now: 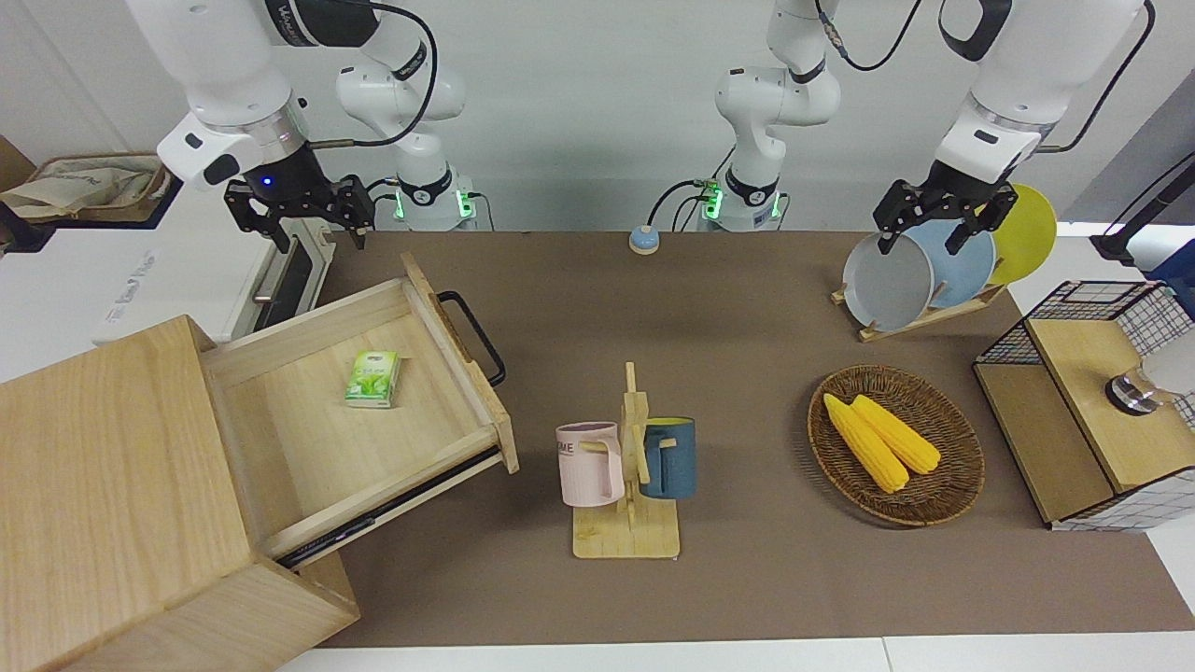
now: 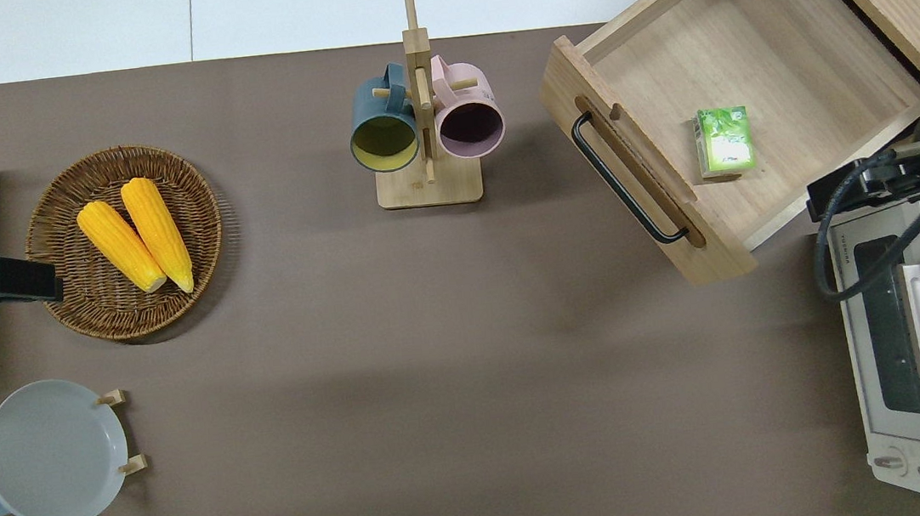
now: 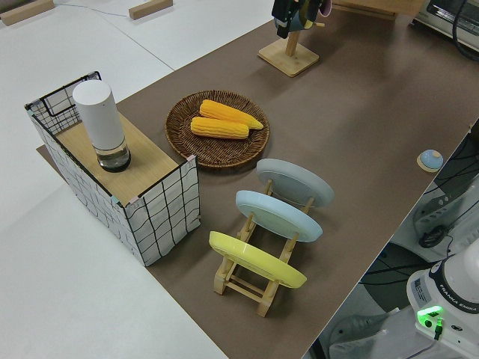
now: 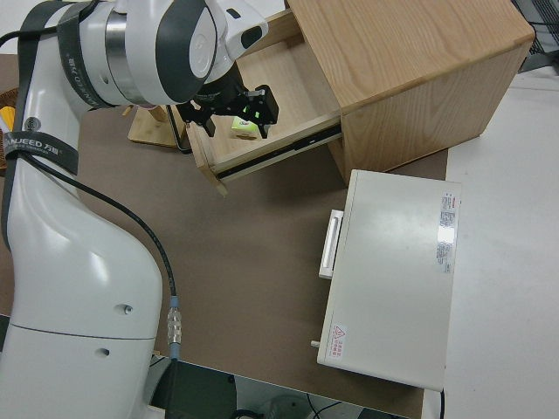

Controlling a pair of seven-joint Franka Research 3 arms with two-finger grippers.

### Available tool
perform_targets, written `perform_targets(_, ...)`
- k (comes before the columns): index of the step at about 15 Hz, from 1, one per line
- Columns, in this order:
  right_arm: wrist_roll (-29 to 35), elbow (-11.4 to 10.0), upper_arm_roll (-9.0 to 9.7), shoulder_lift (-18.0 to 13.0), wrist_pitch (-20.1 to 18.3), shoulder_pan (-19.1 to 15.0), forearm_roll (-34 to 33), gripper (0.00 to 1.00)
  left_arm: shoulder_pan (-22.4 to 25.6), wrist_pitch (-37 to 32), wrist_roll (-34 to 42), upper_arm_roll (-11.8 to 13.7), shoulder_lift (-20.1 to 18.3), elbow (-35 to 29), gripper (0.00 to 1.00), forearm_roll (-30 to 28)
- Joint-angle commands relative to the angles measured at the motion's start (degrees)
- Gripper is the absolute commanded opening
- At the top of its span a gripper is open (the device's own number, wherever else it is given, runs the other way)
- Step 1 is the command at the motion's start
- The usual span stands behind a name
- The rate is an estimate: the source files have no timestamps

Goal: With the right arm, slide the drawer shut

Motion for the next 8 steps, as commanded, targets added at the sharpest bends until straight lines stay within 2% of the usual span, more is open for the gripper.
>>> perform_targets(1,-1.0,-0.2,0.27,-0.4,-0.8,0.0,-0.8,0.990,-1.0,0.0,0.4,1.0,0.8,1.2,1.00,0.7)
perform_targets(8,-1.6,-0.2,0.19,-0.3,-0.8,-0.1,-0.3,0.990,-1.0,0.0,0.4,1.0,0.8,1.2,1.00,0.7)
